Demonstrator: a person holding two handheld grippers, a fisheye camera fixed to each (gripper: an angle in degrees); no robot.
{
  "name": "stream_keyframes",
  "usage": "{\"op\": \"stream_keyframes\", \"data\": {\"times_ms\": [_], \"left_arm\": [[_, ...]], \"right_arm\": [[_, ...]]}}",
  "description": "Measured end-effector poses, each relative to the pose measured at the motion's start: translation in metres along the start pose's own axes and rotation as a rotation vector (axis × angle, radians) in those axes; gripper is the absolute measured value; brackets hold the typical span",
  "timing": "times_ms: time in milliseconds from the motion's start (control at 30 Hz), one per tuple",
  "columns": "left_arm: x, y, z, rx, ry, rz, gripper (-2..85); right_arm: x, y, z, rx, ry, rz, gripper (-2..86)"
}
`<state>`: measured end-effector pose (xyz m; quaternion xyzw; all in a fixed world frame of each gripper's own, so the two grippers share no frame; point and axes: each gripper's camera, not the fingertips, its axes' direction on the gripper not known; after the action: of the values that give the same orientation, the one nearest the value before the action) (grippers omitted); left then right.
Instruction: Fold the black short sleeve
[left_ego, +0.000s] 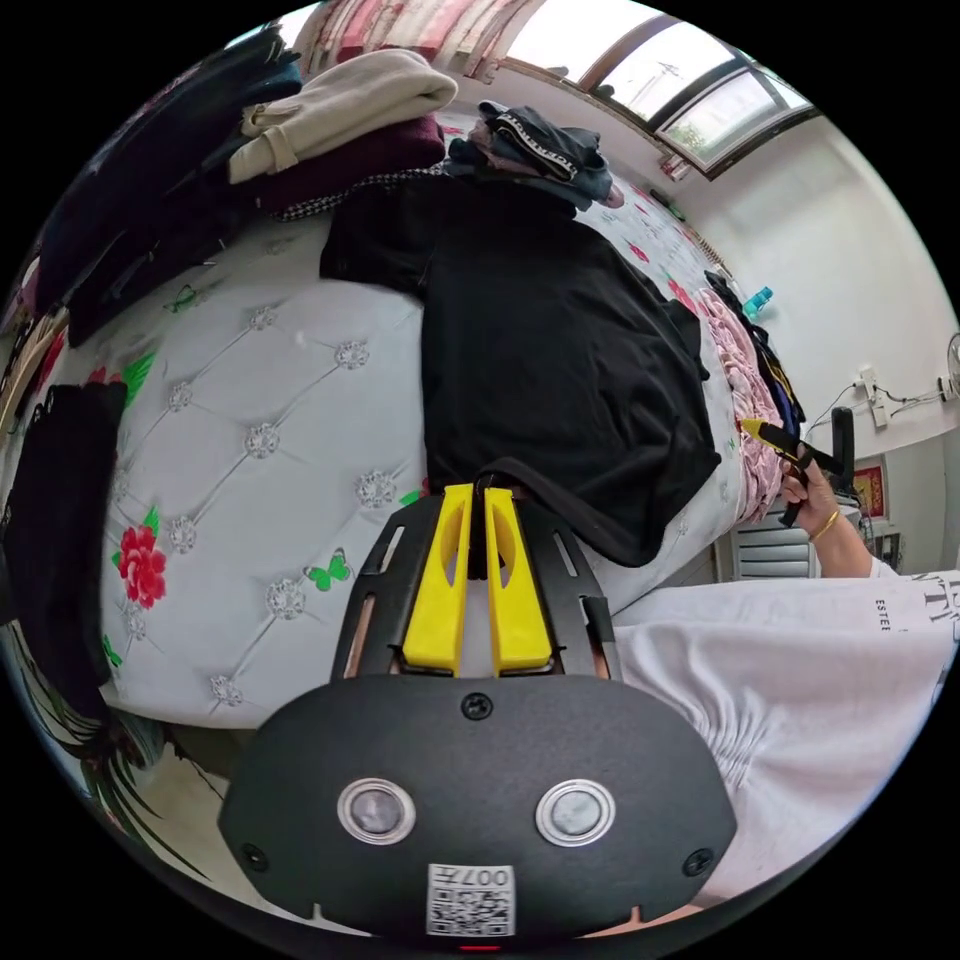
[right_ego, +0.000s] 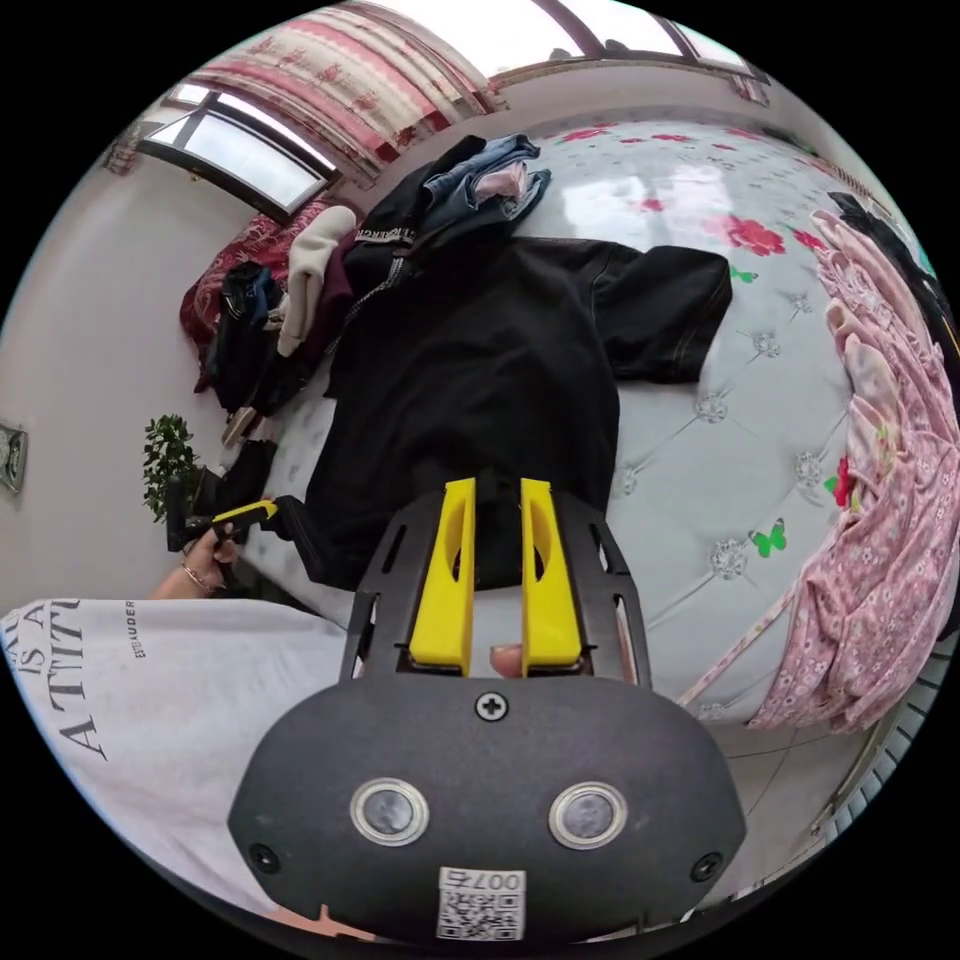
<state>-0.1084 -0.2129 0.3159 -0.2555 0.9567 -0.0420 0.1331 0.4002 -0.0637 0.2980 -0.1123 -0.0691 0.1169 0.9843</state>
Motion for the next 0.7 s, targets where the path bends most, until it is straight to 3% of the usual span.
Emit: {"op": "stream_keyframes", "data": {"times_ms": [233, 500, 700], "left_arm": [[-0.008, -0.007, 0.009, -0.012, 0.029, -0.037, -0.3], [-0.004, -0.015, 0.009, -0.02, 0.027, -0.029, -0.3], [0.002, -0.011, 0.0, -0.026, 0.006, 0.017, 0.0]], "right_arm": [[-0.021, 0.028, 0.029, -0.087, 0.024, -0.055, 5.4], [-0.064, -0.036, 0.08, -0.118, 0.101, -0.123, 7.2], [-0.067, -0.042, 0.11, -0.245, 0.299, -0.085, 1.4]]}}
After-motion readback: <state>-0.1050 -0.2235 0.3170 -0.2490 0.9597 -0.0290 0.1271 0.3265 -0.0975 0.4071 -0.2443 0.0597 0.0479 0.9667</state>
